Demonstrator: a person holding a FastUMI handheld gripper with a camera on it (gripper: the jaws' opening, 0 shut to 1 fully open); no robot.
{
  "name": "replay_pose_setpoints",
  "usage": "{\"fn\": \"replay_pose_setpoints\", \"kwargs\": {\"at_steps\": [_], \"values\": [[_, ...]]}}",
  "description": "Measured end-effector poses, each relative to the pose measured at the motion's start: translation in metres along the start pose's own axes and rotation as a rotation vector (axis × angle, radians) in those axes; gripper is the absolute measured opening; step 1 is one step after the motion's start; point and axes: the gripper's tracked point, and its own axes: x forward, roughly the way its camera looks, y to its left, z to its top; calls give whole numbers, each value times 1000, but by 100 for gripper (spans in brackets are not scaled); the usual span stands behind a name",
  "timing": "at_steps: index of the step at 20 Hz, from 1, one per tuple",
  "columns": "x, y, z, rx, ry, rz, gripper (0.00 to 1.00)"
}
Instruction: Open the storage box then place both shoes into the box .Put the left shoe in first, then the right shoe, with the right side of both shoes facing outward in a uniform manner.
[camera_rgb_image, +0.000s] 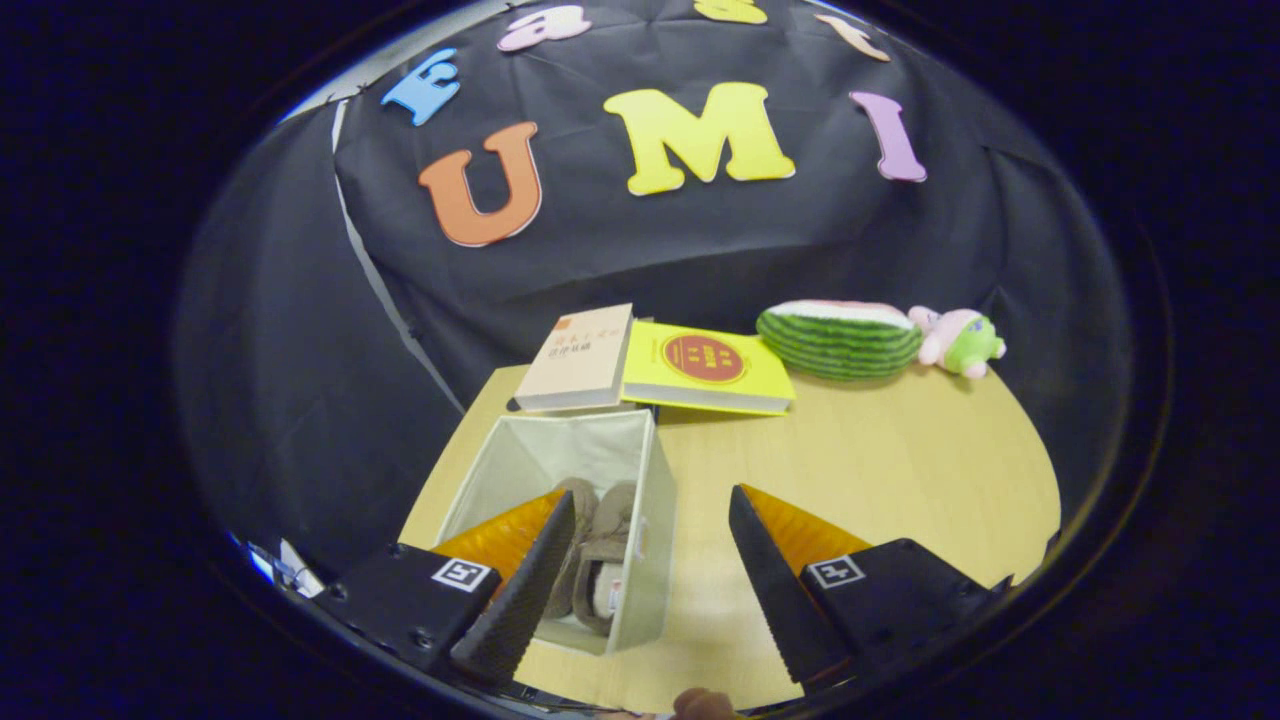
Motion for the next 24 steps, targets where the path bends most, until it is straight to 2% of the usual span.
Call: {"fn": "replay_pose_setpoints", "kwargs": {"at_steps": [8,16,20,24], "values": [[-91,-16,49,-46,-299,-16,99],[-199,-25,65,-61,-590,-2,100],[-235,-51,61,-97,-679,-78,100],[-248,-84,45,-118,-715,-197,100]]}}
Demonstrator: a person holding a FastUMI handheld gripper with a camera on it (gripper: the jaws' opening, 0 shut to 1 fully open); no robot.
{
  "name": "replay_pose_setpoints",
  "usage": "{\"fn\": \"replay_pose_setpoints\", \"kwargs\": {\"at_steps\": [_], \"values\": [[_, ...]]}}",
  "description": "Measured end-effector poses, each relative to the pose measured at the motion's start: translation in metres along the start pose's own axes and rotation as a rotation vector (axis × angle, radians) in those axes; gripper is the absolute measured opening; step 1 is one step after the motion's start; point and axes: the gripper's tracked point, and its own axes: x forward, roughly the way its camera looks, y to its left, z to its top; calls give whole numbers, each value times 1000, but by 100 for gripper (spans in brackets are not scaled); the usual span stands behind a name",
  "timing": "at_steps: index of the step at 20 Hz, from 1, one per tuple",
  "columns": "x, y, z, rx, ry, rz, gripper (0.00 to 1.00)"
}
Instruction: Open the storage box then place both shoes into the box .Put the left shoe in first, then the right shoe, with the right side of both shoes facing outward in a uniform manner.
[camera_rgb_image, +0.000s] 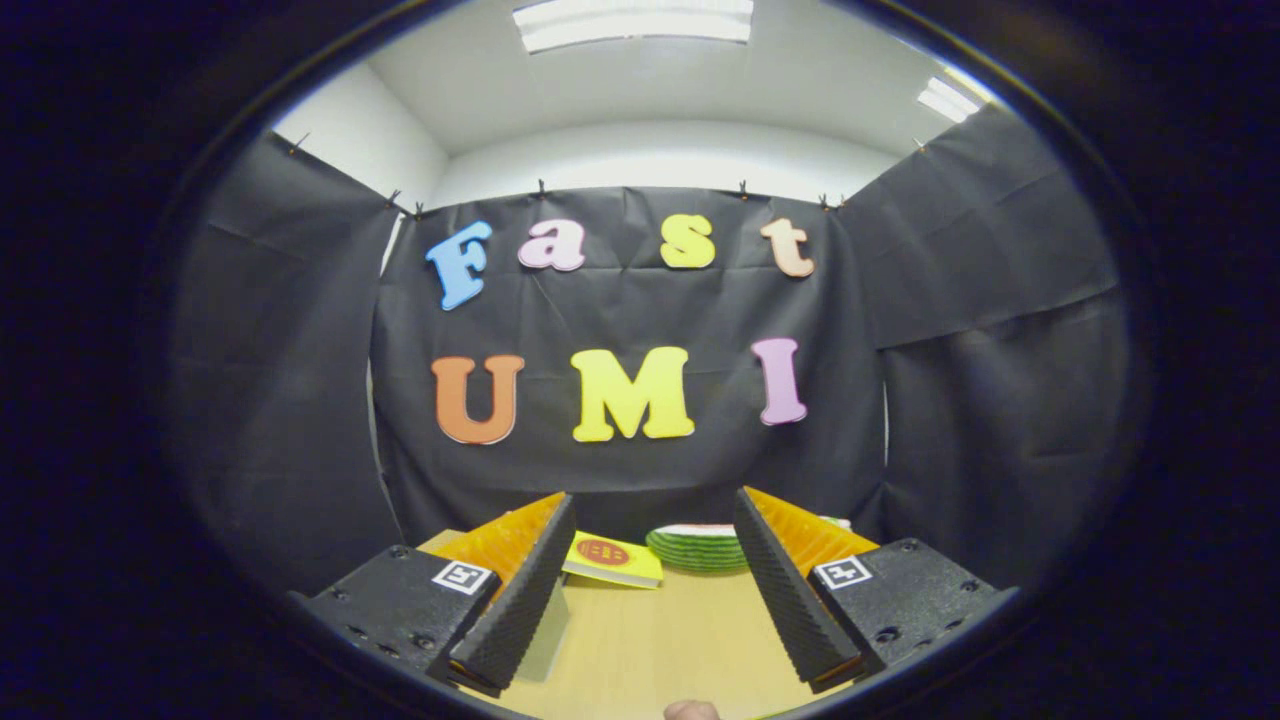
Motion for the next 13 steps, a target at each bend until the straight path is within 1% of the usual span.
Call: {"fn": "replay_pose_setpoints", "kwargs": {"at_steps": [2,7,13], "values": [[-4,-4,-6,-11,5,-18,100],[-6,2,-11,9,16,12,100],[-5,15,-20,-12,41,27,100]]}}
